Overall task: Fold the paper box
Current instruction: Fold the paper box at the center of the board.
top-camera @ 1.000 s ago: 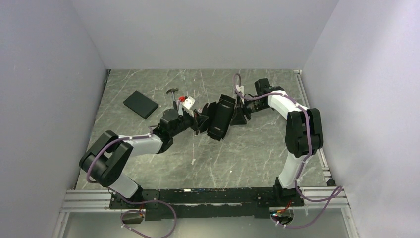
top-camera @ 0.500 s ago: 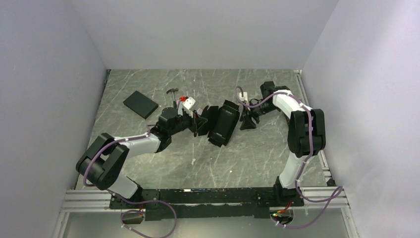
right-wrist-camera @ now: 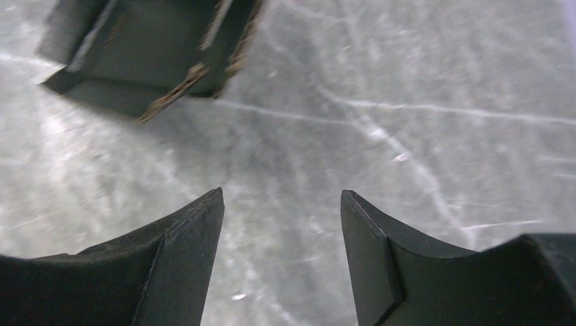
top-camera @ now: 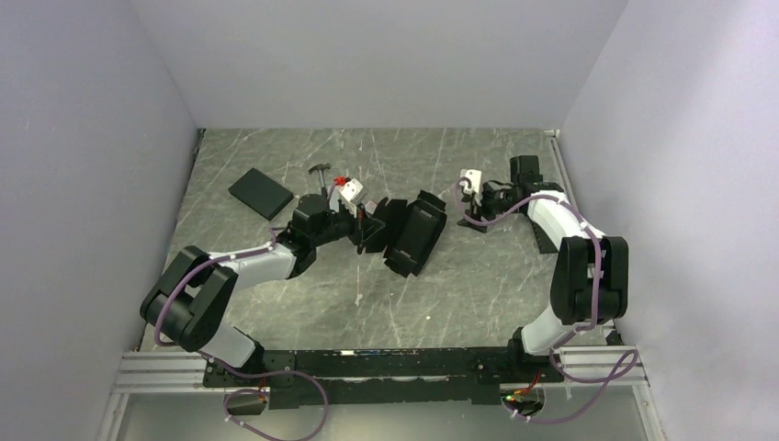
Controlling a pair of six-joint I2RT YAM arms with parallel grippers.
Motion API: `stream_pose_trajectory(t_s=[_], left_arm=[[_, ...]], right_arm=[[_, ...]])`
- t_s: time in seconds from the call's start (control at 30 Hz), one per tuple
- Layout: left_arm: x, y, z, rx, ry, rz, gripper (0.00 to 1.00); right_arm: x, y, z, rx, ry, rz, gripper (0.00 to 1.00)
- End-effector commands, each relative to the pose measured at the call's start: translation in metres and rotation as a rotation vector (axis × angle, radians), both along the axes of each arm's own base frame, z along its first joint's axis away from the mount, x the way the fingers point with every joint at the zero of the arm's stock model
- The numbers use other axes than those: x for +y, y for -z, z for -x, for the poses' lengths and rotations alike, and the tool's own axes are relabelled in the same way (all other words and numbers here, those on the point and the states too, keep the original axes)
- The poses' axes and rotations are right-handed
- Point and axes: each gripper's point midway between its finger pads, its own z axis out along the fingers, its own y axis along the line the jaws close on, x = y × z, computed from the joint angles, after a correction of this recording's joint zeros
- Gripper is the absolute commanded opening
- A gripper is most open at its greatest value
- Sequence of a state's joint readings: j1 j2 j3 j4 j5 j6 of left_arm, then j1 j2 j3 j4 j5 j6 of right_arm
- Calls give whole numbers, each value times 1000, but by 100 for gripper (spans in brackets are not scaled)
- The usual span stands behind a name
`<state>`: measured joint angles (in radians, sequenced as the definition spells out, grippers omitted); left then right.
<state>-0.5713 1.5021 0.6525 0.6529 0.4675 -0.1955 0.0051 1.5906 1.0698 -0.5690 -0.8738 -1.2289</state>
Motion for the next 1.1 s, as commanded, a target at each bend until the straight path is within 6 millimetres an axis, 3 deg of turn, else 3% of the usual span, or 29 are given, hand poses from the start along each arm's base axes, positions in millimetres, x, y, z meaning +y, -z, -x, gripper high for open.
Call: stream_pose_trajectory(t_s=[0.0, 0.2, 0.37, 0.83, 1.07], left_arm=[[-6, -2, 6, 7, 65, -9, 0], [-7, -4, 6, 16, 69, -3, 0], [-8, -1, 6, 28, 74, -4, 0], [-11, -5, 8, 40, 96, -7, 0], [-12, -9, 9, 66, 103, -13, 0]], right_arm=[[19, -45, -46, -227, -27, -95, 66], [49, -46, -17, -196, -173, -110, 64], [52, -38, 9, -177, -294, -53, 66], [59, -33, 32, -180, -378, 40, 73], [66, -35, 21, -188, -302, 39, 71]])
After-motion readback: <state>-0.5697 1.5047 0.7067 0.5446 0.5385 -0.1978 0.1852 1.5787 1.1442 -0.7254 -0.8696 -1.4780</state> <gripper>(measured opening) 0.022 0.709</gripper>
